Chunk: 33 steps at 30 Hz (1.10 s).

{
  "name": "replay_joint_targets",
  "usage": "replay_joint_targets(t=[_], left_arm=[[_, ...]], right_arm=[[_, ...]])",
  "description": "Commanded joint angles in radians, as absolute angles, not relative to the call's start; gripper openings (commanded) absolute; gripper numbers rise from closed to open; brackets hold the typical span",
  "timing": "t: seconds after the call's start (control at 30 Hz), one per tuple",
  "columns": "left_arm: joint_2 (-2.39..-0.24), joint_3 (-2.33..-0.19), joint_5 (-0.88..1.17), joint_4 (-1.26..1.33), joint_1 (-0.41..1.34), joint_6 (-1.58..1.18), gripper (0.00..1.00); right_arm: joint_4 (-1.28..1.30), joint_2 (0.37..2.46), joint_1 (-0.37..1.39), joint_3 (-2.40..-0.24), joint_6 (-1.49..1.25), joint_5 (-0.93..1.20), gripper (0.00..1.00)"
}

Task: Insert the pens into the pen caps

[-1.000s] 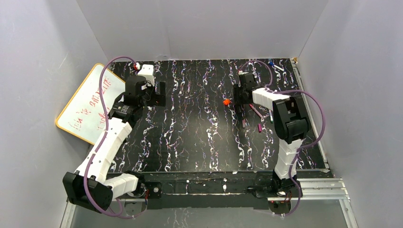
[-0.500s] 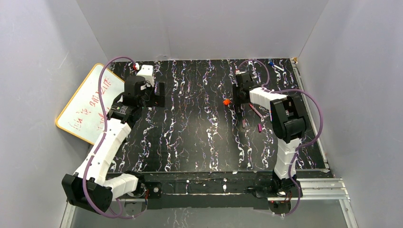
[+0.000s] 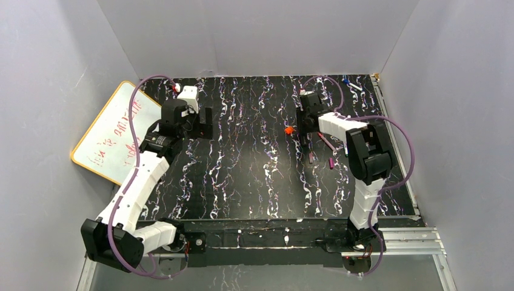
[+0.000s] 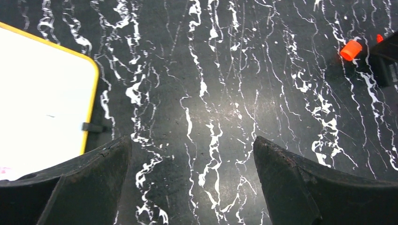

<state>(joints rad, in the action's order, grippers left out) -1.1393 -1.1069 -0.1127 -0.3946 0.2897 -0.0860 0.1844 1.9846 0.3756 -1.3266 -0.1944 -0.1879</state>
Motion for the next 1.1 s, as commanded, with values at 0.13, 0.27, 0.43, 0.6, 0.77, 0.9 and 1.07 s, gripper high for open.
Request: replay_joint_targets(t=[0.13, 0.27, 0.43, 0.6, 0.77, 0.9, 1.07], left_arm=[[-1.100, -0.933, 0.081, -0.145, 0.287, -0.161, 0.98], [-1.101, -0.838, 0.115, 0.019, 0.318, -0.194, 0.98], [-1.109, -0.741, 0.062, 0.284, 0.427, -0.213, 0.98], [-1.187, -0.673, 0.042, 0.521, 0.497, -0.323, 0.98], [-1.311, -0.656, -0.056, 0.701, 0.622, -0.317, 0.98], [-1.387, -0.683, -0.016, 0.788, 0.636, -0.349, 0.98], [-1.402, -0.695, 0.051, 0.844, 0.638, -0.383, 0.98]], right_arm=[[0.198, 1.772, 0.396, -1.378, -0.183, -0.161, 0.07], [0.237, 1.713, 0.429, -1.428, -0.163, -0.161, 0.07], [0.271, 1.664, 0.482, -1.461, -0.175, -0.168, 0.07], [0.275, 1.624, 0.580, -1.474, -0.189, -0.222, 0.07], [0.290, 1.614, 0.661, -1.506, -0.194, -0.269, 0.07], [0.300, 1.600, 0.700, -1.521, -0.200, -0.290, 0.08], [0.309, 1.581, 0.728, -1.529, -0.195, -0.320, 0.08]])
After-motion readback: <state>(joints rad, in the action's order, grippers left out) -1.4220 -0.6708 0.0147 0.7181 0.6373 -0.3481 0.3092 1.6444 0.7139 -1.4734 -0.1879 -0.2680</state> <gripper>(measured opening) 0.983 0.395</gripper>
